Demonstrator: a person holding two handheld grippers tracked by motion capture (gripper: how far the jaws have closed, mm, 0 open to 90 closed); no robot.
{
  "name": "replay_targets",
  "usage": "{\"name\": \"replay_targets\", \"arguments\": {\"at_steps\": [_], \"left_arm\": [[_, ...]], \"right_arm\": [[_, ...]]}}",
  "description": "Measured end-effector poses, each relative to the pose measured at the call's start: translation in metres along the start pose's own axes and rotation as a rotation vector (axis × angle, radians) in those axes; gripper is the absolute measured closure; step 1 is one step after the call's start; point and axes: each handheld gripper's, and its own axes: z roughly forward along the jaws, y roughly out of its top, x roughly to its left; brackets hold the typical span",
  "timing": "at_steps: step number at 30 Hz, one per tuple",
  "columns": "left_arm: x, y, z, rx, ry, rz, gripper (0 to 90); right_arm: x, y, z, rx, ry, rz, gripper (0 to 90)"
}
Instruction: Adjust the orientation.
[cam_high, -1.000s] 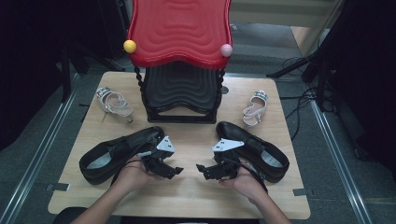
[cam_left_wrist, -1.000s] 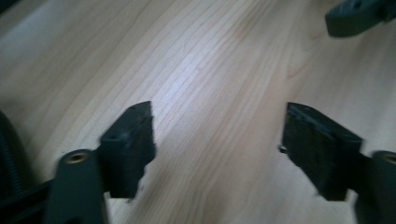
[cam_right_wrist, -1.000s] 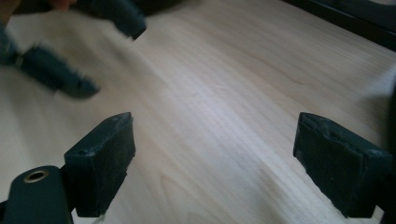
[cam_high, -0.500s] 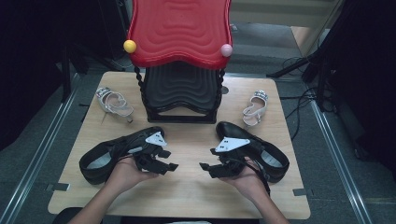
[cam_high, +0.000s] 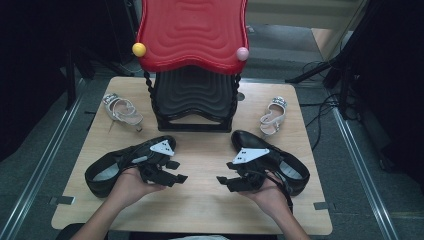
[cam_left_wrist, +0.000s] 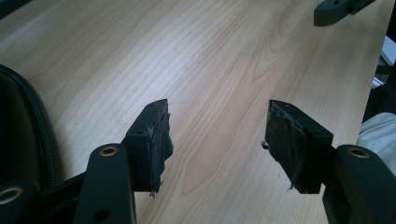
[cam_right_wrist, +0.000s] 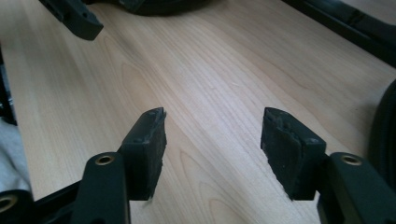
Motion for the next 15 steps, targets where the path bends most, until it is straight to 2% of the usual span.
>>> {"name": "replay_targets", "arguments": {"at_steps": [3,7,12,15], "left_arm": [[0.000,0.000,-0.006,-0.006,0.004,0.005,40.3],[0.000,-0.001,-0.014,-0.017,-0.011,-0.021,40.9],[0.001,-0.003,-0.022,-0.026,0.012,-0.015,41.6],[0.002,-0.006,-0.029,-0.008,0.012,-0.018,44.5]], "right_arm": [[-0.001,0.001,0.000,-0.013,0.013,-0.002,43.6],[-0.004,0.002,-0.002,-0.020,0.018,0.002,45.5],[-0.007,0.002,-0.004,-0.023,0.022,0.022,47.2],[-0.009,0.003,-0.004,-0.022,0.023,0.023,47.2]]}}
